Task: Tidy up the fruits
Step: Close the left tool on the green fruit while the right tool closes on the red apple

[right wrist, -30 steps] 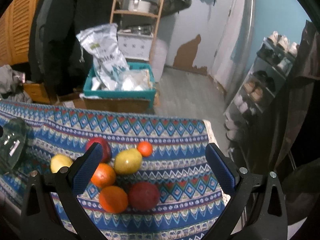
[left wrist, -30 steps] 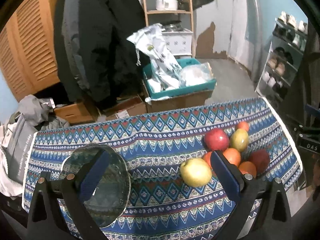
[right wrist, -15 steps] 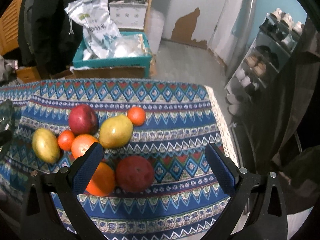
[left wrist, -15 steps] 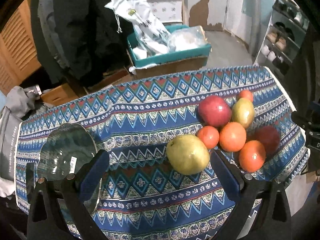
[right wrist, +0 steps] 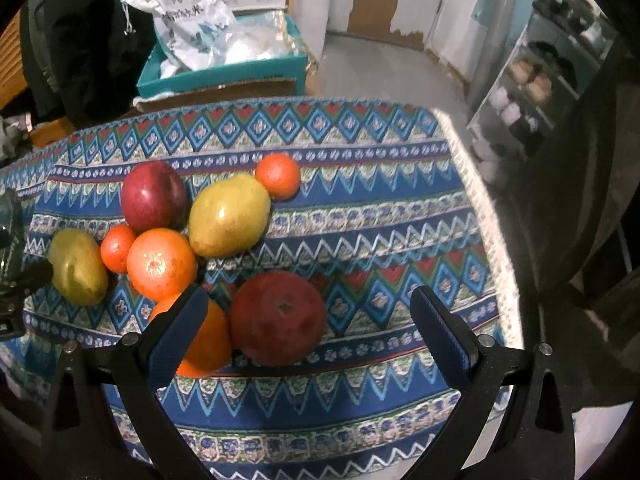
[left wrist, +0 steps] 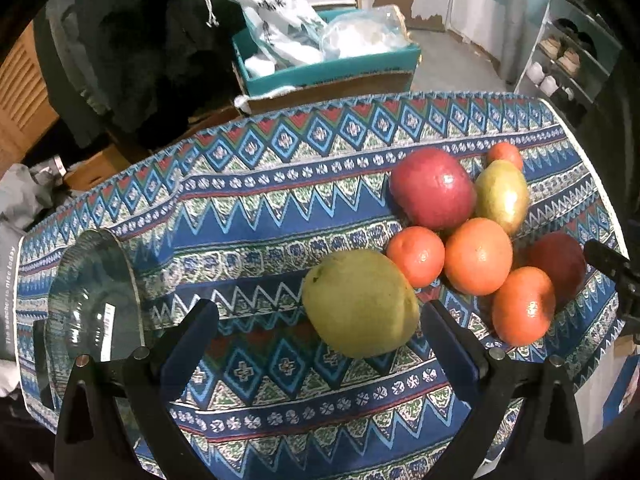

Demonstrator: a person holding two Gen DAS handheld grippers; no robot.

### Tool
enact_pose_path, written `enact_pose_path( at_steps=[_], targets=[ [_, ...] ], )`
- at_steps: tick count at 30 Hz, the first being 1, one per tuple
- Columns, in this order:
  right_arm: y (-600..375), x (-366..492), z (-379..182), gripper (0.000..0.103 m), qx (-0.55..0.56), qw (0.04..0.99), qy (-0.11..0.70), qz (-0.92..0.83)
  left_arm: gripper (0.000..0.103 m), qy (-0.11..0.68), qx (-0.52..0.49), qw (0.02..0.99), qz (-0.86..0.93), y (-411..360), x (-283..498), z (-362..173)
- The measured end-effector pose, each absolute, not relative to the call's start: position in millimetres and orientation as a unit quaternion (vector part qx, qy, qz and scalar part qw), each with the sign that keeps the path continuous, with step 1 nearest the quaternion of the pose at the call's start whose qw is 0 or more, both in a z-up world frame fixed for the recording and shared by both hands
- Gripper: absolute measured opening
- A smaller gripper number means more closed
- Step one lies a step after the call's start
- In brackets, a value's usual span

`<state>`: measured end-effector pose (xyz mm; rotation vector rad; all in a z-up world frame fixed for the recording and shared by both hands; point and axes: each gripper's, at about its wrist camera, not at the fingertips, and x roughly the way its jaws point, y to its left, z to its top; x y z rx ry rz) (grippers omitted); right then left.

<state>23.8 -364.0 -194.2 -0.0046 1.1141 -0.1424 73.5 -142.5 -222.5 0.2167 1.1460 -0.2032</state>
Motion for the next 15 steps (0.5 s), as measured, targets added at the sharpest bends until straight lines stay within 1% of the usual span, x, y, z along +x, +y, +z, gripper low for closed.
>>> enact_pose_path(
  at_steps=[11, 15],
  targets=[
    [-363.8, 38.3, -231.2, 0.099, 0.021, 0.818, 0.571, -0.064, 0.102, 0.56, 0.103, 0.816, -0.098, -149.5, 87.1, -244.8],
    [-369.7, 41.8, -243.2, 0.099, 0.049, 0.807, 0.585, -0.063, 0.102, 0.571, 0.088, 0.81, -0.102, -151.1, 90.8, -251.9]
  ],
)
